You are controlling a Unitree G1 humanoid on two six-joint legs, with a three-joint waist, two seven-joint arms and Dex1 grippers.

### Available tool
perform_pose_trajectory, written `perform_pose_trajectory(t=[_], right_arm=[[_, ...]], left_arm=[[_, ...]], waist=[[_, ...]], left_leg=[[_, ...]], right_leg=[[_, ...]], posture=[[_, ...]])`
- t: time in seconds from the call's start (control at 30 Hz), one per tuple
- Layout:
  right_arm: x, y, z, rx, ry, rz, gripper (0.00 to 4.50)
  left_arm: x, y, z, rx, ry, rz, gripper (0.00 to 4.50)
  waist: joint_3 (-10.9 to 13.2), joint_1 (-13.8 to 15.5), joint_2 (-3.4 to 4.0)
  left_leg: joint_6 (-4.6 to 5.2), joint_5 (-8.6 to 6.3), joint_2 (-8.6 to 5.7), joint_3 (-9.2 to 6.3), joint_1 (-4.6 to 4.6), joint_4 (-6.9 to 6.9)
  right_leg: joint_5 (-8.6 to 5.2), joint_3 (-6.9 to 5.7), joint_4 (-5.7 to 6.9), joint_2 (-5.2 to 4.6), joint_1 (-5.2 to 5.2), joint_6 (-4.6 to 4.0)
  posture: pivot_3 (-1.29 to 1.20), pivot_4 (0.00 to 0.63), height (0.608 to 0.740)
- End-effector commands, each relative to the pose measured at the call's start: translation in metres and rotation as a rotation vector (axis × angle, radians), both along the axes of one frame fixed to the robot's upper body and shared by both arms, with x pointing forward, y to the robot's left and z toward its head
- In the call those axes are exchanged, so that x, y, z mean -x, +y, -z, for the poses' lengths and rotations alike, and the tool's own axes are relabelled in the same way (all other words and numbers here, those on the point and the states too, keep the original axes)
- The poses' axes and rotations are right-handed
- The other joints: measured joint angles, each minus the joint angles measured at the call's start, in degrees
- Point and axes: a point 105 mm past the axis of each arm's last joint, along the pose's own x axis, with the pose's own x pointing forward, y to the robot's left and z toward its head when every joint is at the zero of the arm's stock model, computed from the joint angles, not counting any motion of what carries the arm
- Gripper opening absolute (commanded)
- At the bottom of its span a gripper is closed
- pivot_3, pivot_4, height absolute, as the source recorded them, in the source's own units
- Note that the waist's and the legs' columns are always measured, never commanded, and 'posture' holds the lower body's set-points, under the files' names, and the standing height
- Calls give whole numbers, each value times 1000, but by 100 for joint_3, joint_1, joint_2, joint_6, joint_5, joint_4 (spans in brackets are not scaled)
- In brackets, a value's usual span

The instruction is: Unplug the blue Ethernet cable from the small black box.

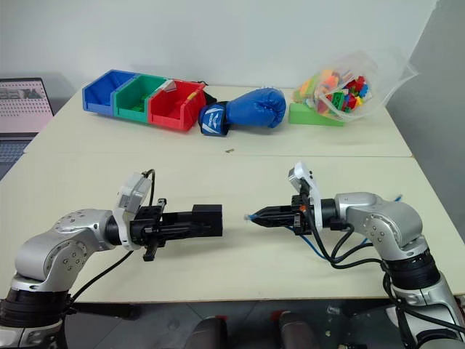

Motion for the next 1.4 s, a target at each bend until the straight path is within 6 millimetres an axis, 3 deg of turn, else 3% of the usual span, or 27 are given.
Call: perform_pose_trajectory(t=[0.03,0.17,0.3,0.43,0.5,0.67,0.83,0.93,1.07,1.17,1.3,1.4], right_arm=[[-56,-12,-7,19,-194,289,58],[-122,-27,-4,133,-330,627,58],[-166,-52,3,267,-380,841,58],[-182,-60,17,355,-358,906,58],[-185,-61,24,377,-345,911,758],[-187,-60,18,326,-334,922,1773],[-168,-52,-8,252,-443,762,2688],[-122,-19,-30,148,-503,477,3425],[-62,14,-50,48,-486,207,3428],[-33,34,-67,-25,-459,98,3428],[-21,50,-72,-17,-458,59,3428],[-19,54,-68,8,-464,47,3428]], left_arm=[[-4,13,-5,2,-34,-95,776],[-3,15,1,-20,-33,-134,776],[-6,15,3,-34,-54,-168,776],[-11,15,5,-55,-78,-211,776],[-15,15,5,-49,-90,-245,776],[-28,20,7,-48,-109,-338,776],[-54,35,6,-63,-156,-525,776],[-84,58,-1,-76,-278,-752,776],[-106,78,-9,-104,-461,-938,776],[-120,103,-8,-117,-534,-1111,776],[-129,128,6,-131,-524,-1274,776],[-133,134,24,-106,-453,-1319,776]], waist=[[-1,-25,-1],[1,-89,1],[5,-90,5],[5,-71,6],[5,-73,6],[7,-84,9],[13,-74,18],[14,-12,21],[18,-5,27],[17,1,25],[16,9,24],[16,21,24]], left_leg=[[0,0,2,1,2,1],[0,0,1,2,-1,0],[-1,0,0,8,-6,-4],[-1,0,0,14,-12,-8],[-1,0,0,14,-13,-11],[-1,0,1,13,-14,-15],[-1,0,1,12,-12,-12],[-1,0,1,8,-14,-13],[-1,0,5,5,-15,-10],[-1,0,4,5,-12,-7],[-1,0,3,3,-9,-4],[-1,0,0,4,-11,-2]], right_leg=[[0,1,-1,0,1,0],[1,2,0,0,-4,1],[2,7,1,0,-10,-4],[16,10,-11,-2,-12,-33],[16,10,-15,-2,-12,-34],[16,8,-14,-2,-12,-35],[17,7,-8,-3,-12,-34],[16,2,-11,-3,-11,-34],[17,0,-8,-1,-11,-34],[17,-1,1,-3,-11,-33],[18,-3,3,-2,-6,-33],[18,-4,3,-4,-6,-32]], posture=[[0,150,740],[0,150,740],[0,150,740],[0,150,740],[0,150,740],[0,150,740],[0,150,740],[0,150,740],[0,150,740],[0,150,740],[0,150,740],[0,150,740]])
